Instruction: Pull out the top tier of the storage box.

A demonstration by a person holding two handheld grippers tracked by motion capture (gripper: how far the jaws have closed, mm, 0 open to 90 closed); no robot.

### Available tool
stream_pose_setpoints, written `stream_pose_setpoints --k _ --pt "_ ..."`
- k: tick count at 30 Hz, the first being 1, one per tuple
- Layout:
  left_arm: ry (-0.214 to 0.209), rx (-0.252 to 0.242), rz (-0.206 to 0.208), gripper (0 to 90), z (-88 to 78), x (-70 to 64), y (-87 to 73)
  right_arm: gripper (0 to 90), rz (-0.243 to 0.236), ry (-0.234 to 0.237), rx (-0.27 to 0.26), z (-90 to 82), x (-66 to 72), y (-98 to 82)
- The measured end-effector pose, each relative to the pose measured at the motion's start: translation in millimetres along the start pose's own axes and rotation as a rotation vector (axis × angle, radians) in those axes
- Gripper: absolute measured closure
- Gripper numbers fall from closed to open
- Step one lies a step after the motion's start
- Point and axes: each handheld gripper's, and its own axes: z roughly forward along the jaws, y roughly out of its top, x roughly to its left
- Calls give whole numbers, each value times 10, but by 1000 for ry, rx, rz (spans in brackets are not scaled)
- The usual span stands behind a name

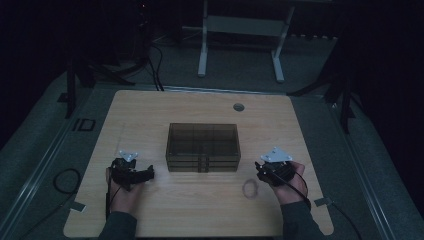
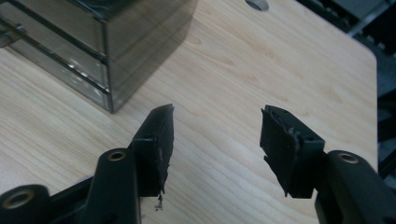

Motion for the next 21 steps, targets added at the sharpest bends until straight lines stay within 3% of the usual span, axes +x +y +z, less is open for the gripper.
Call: stream_pose_setpoints --k 4,21 --pt "0 1 1 23 -1 1 0 482 -52 -12 -1 -9 79 60" --pt "0 0 0 23 0 0 0 599 -166 -24 8 -19 269 226"
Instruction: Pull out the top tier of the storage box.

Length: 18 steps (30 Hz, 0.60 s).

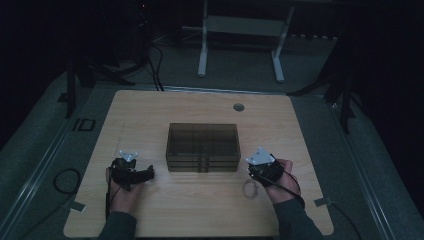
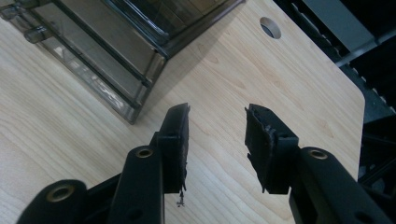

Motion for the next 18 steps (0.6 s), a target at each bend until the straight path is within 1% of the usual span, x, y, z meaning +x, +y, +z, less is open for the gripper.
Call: stream_pose_setpoints --k 4,8,10,13,18 --pt "0 -1 -1 23 1 -1 0 613 -27 0 -5 -12 33 40" --pt "0 0 0 23 0 0 0 627 -37 4 -11 -28 64 78" --pt "0 0 0 23 0 0 0 631 -50 6 -13 -33 78 101" --pt "0 0 0 23 0 0 0 637 -68 5 -25 -40 103 143" --pt "0 0 0 23 0 0 0 637 -81 7 -39 -57 142 203"
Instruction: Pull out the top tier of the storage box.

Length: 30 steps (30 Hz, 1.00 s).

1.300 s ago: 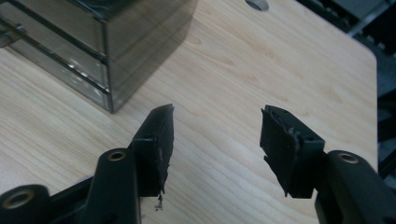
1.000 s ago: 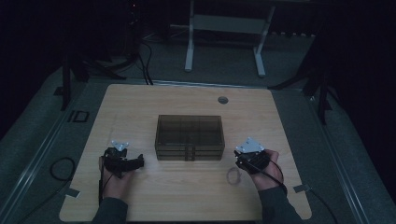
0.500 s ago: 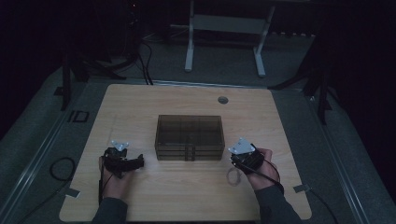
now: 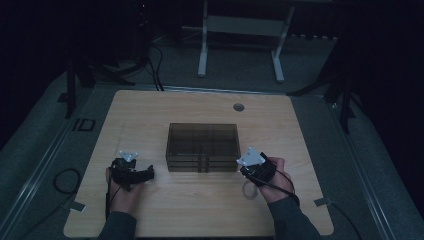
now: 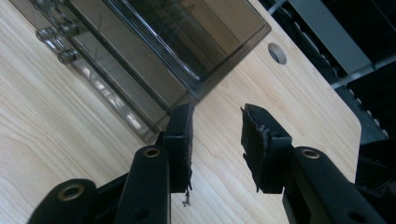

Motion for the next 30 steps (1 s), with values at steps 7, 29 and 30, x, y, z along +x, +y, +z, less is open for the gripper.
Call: stream_pose_setpoints --k 7,29,30 --pt "0 0 0 23 0 0 0 638 -31 3 -14 -20 56 103" --pt "-1 0 1 23 0 0 0 644 -121 -25 -36 -14 233 333" --pt "-1 0 0 23 0 0 0 644 -123 -29 -35 -13 242 339"
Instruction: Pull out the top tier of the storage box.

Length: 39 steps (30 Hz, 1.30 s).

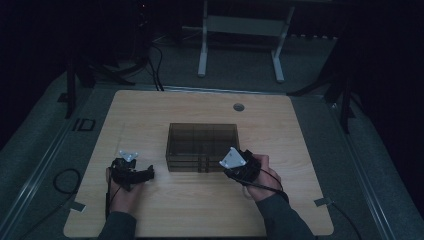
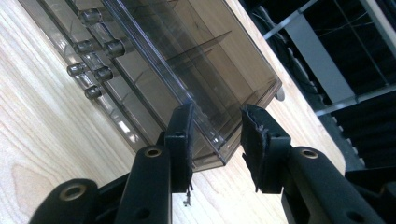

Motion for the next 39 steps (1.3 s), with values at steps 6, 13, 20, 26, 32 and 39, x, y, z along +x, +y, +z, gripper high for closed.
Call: stream_pose_setpoints --k 6,13,20,26,32,39 --pt "0 0 0 23 0 0 0 645 -27 -10 -4 10 53 52" --pt "0 0 0 23 0 0 0 645 -66 -30 -2 30 117 100" --pt "0 0 0 23 0 0 0 645 -94 -43 -1 40 177 130" --pt "0 0 0 23 0 0 0 646 -124 -60 0 46 236 154" --pt "0 0 0 23 0 0 0 647 -145 -73 0 52 290 173" --pt "0 0 0 23 0 0 0 647 -178 -92 0 63 355 190"
